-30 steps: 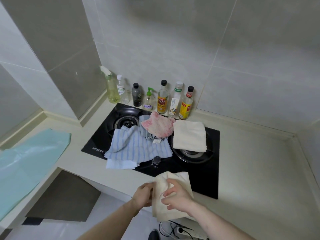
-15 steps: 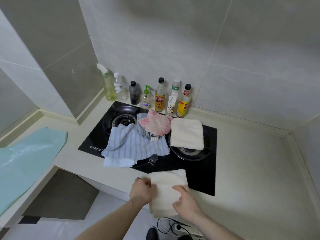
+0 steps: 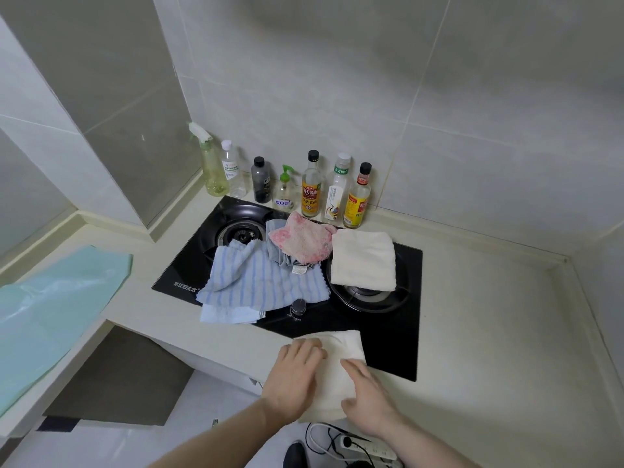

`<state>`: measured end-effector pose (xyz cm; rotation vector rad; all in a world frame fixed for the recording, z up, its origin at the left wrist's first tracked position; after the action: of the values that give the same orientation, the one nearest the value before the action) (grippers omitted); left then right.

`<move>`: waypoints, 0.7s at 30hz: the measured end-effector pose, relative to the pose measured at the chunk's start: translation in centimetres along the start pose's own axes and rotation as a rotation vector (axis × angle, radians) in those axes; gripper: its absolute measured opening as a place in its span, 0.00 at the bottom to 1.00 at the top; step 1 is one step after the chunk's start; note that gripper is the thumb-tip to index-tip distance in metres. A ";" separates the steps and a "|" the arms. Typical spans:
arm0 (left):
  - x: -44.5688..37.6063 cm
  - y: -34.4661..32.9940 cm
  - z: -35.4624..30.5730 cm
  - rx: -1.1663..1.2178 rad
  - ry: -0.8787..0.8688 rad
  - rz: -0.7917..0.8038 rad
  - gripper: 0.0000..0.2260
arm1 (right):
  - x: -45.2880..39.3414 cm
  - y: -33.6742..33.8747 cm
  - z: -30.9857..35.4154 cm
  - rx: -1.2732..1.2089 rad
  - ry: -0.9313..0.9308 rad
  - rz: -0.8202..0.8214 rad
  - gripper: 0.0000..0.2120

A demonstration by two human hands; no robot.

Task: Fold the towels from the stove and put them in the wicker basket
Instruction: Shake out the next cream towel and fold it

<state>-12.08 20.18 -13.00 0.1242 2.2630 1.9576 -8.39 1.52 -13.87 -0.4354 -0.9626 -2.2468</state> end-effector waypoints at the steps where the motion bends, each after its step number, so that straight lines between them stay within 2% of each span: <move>1: 0.0 -0.3 -0.2 -0.027 -0.049 0.066 0.25 | 0.1 -0.1 0.0 0.014 0.006 0.007 0.38; 4: -0.1 -1.1 0.3 -0.079 -0.027 0.398 0.27 | 0.2 -0.4 -0.2 0.076 0.014 0.001 0.40; 7: 0.2 -1.4 1.0 -0.078 0.058 0.533 0.28 | -0.1 -0.5 -0.2 0.129 0.004 0.005 0.40; 10: 0.3 -1.5 0.9 -0.057 0.097 0.552 0.31 | -0.2 -0.7 -0.4 0.118 -0.023 0.010 0.43; 14: 0.2 -1.1 0.9 -0.021 0.160 0.507 0.29 | -0.2 -0.8 -0.6 0.099 -0.030 0.012 0.43; 17: 0.3 -1.0 1.1 0.152 0.409 0.409 0.28 | -0.4 -0.3 -0.4 -0.018 -0.027 -0.061 0.41; 19: 0.6 -1.2 1.2 0.345 0.636 0.405 0.29 | -0.3 0.0 -0.1 -0.067 -0.020 -0.141 0.37; 21: 0.5 -1.5 1.4 0.493 0.792 0.413 0.32 | -0.4 0.5 0.0 -0.123 -0.048 -0.217 0.35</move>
<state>-12.33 21.36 -14.74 -0.1851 3.4563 1.7511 -7.76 1.38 -13.82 -0.4594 -0.9372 -2.5121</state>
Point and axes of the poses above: each hand's wrist, its own x-axis away from the middle knuckle, its own y-axis out of the back of the hand, z = x × y, the point moved 3 cm from there along -x, towards the middle knuckle, and after that the axes turned 15 degrees about -x, right-handed, at the moved point
